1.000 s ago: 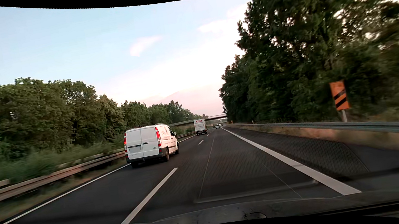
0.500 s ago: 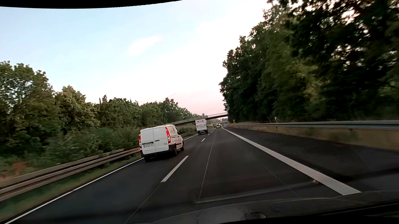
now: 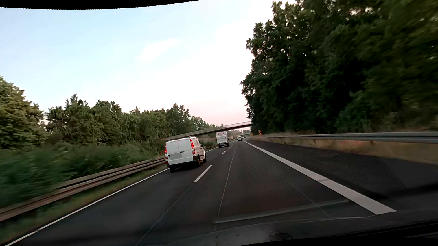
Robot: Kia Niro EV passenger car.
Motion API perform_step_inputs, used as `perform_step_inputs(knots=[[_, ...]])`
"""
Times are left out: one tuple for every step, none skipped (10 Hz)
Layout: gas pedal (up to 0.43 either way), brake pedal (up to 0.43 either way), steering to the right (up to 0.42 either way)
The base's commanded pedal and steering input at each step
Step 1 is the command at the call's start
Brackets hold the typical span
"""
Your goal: Follow the waypoints while adhering to traffic rules and regulations
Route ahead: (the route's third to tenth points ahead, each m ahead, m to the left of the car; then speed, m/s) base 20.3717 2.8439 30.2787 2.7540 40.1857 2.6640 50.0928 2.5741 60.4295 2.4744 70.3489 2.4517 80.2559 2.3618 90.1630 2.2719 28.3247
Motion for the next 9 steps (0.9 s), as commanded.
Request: perform_step_inputs(knots=[[0.138,0.000,-0.003],[0.138,0.000,-0.003],[0.138,0.000,-0.003],[0.138,0.000,-0.004],[0.138,0.000,-0.004],[0.138,0.000,-0.004],[0.138,0.000,-0.004],[0.138,0.000,-0.004],[0.138,0.000,-0.004]])
